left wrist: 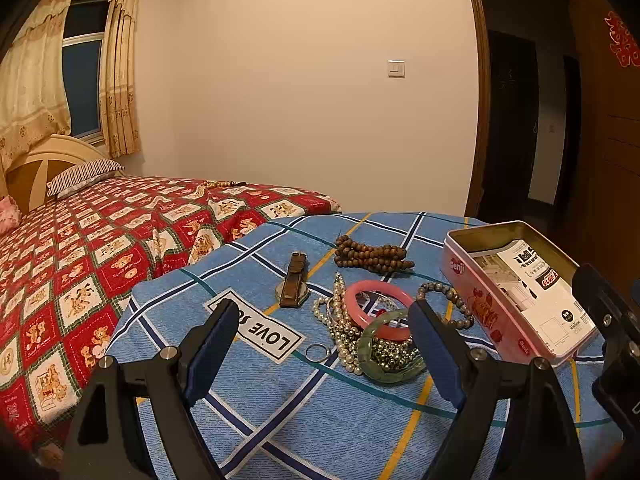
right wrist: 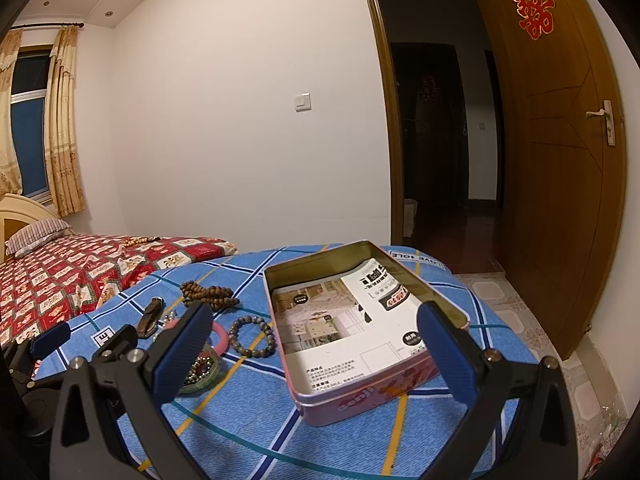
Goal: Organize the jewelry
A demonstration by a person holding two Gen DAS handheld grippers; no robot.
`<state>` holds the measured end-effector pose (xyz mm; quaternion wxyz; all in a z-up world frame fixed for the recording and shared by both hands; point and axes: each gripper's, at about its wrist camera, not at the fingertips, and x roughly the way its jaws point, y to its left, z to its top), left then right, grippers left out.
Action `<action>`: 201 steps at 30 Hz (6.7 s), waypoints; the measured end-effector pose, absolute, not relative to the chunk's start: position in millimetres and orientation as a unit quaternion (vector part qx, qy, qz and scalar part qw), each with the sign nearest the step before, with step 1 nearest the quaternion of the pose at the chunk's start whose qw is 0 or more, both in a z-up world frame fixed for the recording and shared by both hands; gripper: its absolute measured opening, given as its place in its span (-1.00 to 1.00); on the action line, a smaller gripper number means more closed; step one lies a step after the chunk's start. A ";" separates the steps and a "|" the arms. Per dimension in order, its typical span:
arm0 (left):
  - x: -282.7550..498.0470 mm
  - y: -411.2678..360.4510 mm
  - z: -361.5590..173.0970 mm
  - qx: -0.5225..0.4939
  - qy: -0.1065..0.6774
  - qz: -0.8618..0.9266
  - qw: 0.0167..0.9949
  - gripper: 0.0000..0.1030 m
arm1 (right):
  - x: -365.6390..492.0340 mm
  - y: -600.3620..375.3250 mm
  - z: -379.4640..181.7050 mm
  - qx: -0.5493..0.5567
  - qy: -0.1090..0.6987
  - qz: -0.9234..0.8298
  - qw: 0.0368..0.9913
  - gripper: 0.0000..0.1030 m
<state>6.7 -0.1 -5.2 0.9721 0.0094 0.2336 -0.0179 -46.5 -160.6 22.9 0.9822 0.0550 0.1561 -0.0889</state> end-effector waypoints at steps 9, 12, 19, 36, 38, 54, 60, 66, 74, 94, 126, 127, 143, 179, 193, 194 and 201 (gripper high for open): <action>6.8 -0.2 -5.1 0.009 0.233 -0.018 0.972 0.68 | -46.5 -161.8 22.8 0.056 0.155 -0.089 0.982 1.00; 6.9 -0.1 -5.0 0.009 0.233 -0.018 0.972 0.68 | -47.5 -163.1 22.5 0.057 0.154 -0.091 0.982 1.00; 6.8 -0.1 -4.9 0.009 0.233 -0.018 0.972 0.68 | -48.7 -163.3 22.7 0.060 0.152 -0.095 0.982 1.00; 6.2 14.9 -0.5 -0.014 0.232 -0.016 0.972 0.67 | -44.5 -169.1 19.6 0.077 0.168 -0.096 0.978 1.00; 5.7 23.3 3.6 -0.006 0.222 -0.014 0.975 0.67 | -41.5 -171.2 17.0 0.086 0.179 -0.088 0.976 1.00; 24.7 89.0 3.4 -0.030 0.216 0.070 0.973 0.67 | 44.6 -106.3 -13.9 0.075 0.351 0.144 0.922 1.00; 26.5 87.1 2.4 -0.019 0.222 0.073 0.972 0.67 | 63.5 -88.4 -22.6 0.010 0.367 0.109 0.924 1.00; 26.5 84.5 2.3 -0.010 0.220 0.076 0.972 0.67 | 61.4 -86.9 -24.4 -0.025 0.376 0.123 0.918 0.66; 24.8 77.3 2.2 0.008 0.219 0.081 0.972 0.68 | 42.3 -108.9 -18.6 0.008 0.355 0.156 0.922 -0.52; 24.1 79.3 3.6 0.001 0.214 0.076 0.974 0.68 | 15.4 -93.0 -14.3 0.014 0.345 0.203 0.916 -0.03; 28.6 45.1 -2.2 0.025 0.255 -0.030 0.966 0.68 | 11.6 -117.4 -21.5 0.005 0.342 0.210 0.916 -0.35; 27.3 45.2 -1.7 0.024 0.253 -0.028 0.967 0.68 | 10.1 -113.5 -21.5 -0.007 0.346 0.204 0.916 -0.15; 27.8 53.3 -4.4 0.007 0.269 -0.042 0.962 0.68 | 17.5 -112.3 -29.6 -0.085 0.369 0.166 0.910 0.09; 56.8 -1.3 -35.9 -0.029 0.381 -0.201 0.902 -0.71 | -22.8 -175.3 13.0 0.046 0.221 0.111 0.968 -0.78; 5.4 33.7 24.8 -0.078 0.234 -0.256 0.935 -0.72 | -35.1 -188.6 23.4 0.052 0.181 0.068 0.980 -0.78; 6.5 29.6 28.7 -0.074 0.227 -0.264 0.934 -0.72 | -37.6 -190.2 26.3 0.046 0.172 0.058 0.982 -0.78; 30.3 -19.3 53.6 -0.079 0.193 -0.332 0.920 -0.71 | -18.0 -216.1 43.1 0.038 0.164 0.027 0.985 -0.77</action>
